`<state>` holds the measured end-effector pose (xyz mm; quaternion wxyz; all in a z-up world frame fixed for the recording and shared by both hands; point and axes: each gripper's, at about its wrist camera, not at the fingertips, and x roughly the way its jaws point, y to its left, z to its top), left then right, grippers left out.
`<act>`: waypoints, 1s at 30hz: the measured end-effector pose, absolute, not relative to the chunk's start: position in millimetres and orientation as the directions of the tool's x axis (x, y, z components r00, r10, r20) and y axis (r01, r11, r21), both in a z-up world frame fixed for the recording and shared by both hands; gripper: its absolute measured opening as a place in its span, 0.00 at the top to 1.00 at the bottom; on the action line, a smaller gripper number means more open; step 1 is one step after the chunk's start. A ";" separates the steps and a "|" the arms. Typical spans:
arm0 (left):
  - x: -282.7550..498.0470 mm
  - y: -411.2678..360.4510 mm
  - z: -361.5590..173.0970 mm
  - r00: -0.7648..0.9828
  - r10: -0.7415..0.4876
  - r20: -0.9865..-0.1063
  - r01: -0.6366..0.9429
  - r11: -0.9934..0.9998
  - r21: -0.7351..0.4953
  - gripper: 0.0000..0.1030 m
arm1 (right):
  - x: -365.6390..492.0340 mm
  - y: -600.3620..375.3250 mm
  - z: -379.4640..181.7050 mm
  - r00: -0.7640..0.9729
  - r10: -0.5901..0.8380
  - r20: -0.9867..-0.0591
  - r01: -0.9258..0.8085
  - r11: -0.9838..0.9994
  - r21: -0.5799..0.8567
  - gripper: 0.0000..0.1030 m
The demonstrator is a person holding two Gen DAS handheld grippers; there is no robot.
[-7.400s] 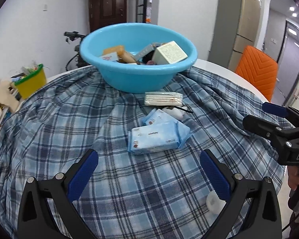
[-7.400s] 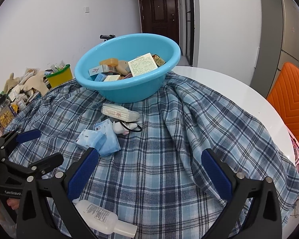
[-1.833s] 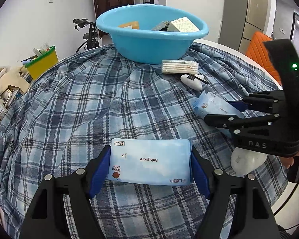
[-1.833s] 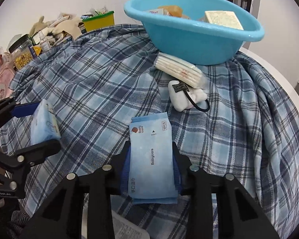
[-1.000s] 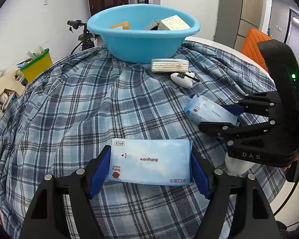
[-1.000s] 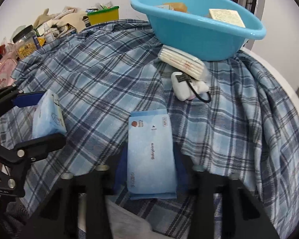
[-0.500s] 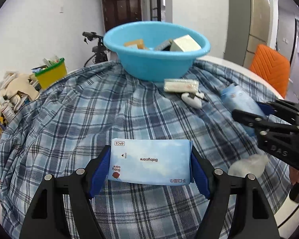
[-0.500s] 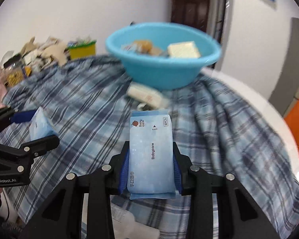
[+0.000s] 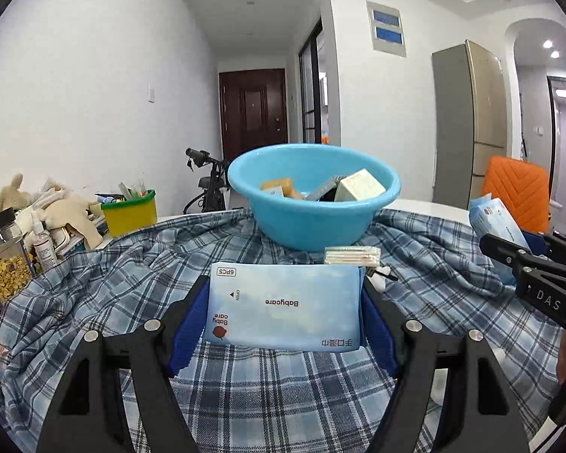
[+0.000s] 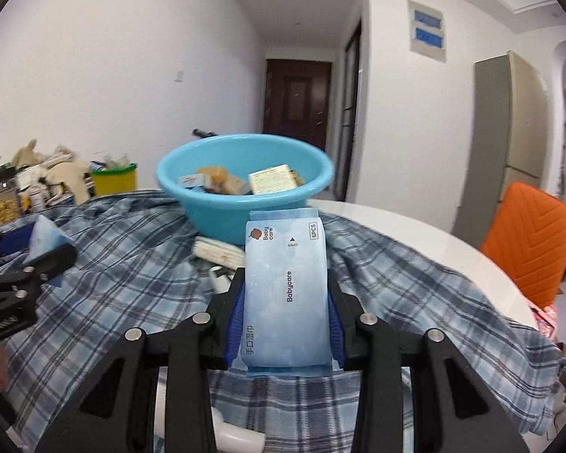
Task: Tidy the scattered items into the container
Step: 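Carry both wipe packs with both tools up over the blue basin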
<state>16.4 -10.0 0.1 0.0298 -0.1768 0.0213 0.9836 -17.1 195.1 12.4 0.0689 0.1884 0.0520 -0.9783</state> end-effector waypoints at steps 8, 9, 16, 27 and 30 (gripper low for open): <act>11.0 -7.6 1.2 -0.922 0.040 -0.384 -0.062 -0.997 0.046 0.26 | -23.4 202.8 13.0 -0.907 -0.122 -0.403 0.154 -0.987 -0.048 0.65; 10.9 -6.9 2.6 -0.923 0.037 -0.382 -0.062 -0.997 0.053 0.26 | -23.7 203.1 14.8 -0.908 -0.122 -0.401 0.154 -0.987 -0.049 0.65; 7.1 -8.4 31.7 -0.941 0.045 -0.334 -0.064 -0.997 0.046 0.26 | -25.1 206.6 43.8 -0.929 -0.135 -0.345 0.157 -0.987 -0.036 0.65; 4.1 -4.8 96.3 -0.971 0.054 -0.233 -0.062 -0.998 0.027 0.26 | -19.3 200.1 106.2 -0.969 -0.138 -0.205 0.151 -0.987 -0.052 0.65; 14.1 -8.3 112.2 -0.979 0.054 -0.195 -0.059 -0.998 0.016 0.26 | -11.0 199.9 117.5 -0.976 -0.136 -0.169 0.148 -0.987 -0.060 0.65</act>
